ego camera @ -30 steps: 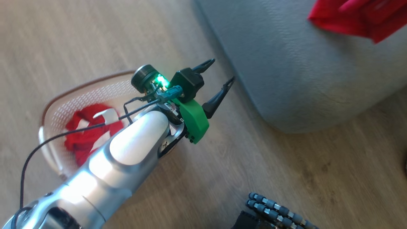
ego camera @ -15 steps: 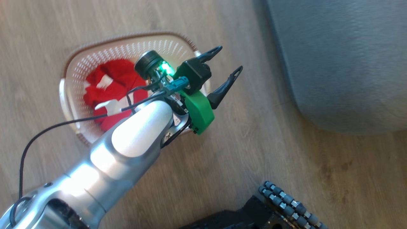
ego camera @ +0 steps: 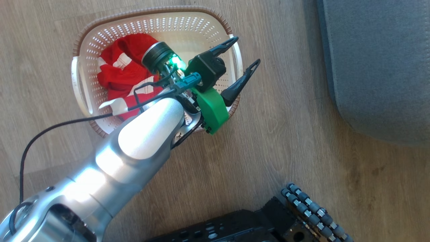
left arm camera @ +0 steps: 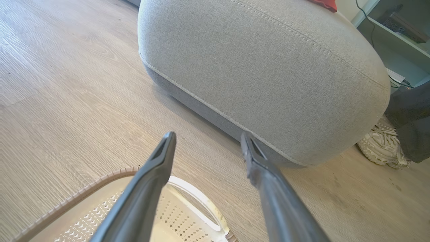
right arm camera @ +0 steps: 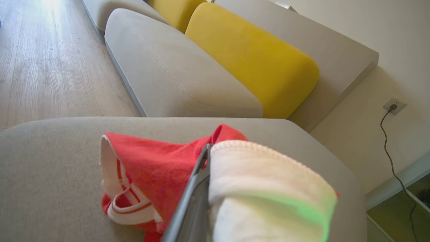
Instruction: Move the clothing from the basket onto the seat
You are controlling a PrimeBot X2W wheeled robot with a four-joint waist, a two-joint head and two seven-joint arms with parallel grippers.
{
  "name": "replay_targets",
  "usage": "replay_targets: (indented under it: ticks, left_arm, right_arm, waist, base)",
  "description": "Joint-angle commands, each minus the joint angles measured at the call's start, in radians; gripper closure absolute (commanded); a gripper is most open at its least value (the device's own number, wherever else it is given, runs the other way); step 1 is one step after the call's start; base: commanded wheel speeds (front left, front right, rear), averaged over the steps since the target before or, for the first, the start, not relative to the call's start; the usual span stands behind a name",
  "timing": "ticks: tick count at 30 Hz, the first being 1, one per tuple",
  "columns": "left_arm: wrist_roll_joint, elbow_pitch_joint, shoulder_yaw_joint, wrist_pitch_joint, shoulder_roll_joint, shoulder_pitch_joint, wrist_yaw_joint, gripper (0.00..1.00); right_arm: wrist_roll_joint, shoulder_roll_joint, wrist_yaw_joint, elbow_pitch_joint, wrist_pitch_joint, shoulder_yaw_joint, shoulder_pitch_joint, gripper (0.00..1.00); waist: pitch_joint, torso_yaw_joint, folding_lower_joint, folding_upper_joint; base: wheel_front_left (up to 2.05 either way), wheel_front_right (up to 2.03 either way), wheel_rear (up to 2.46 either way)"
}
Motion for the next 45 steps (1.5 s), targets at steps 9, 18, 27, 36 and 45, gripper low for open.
replay_targets:
  ticks: [9,18,27,36,45]
  left_arm:
    - [0.006,-0.013,0.040,-0.012,-0.007,0.002,0.007,0.00]
    - [0.006,-0.019,0.075,-0.012,-0.010,0.060,0.005,0.00]
    - [0.019,-0.048,0.156,-0.012,-0.008,0.140,0.007,0.00]
    - [0.046,-0.090,0.297,-0.012,-0.009,0.254,0.016,0.00]
    - [0.078,-0.127,0.481,-0.012,0.008,0.385,0.029,0.00]
  right_arm:
    - [0.059,0.059,0.007,-0.094,-0.005,-0.084,0.268,0.00]
    - [0.090,0.124,0.007,-0.229,-0.005,-0.052,0.471,0.00]
    - [0.129,0.163,0.007,-0.337,-0.005,0.077,0.581,0.00]
    - [0.170,0.183,0.007,-0.443,-0.005,0.254,0.613,0.00]
    - [0.219,0.203,0.007,-0.496,-0.005,0.363,0.652,0.00]
  waist:
    - [-0.057,0.001,-0.0002,0.0001]
    - [-0.150,-0.002,-0.0002,0.0001]
    - [-0.246,0.013,-0.0002,0.0001]
    - [-0.361,0.087,-0.0002,0.0001]
    - [-0.464,0.160,-0.0002,0.0001]
  base:
    - [0.00,0.00,0.00]
    - [0.00,0.00,0.00]
    - [0.00,0.00,0.00]
    - [0.00,0.00,0.00]
    - [0.00,0.00,0.00]
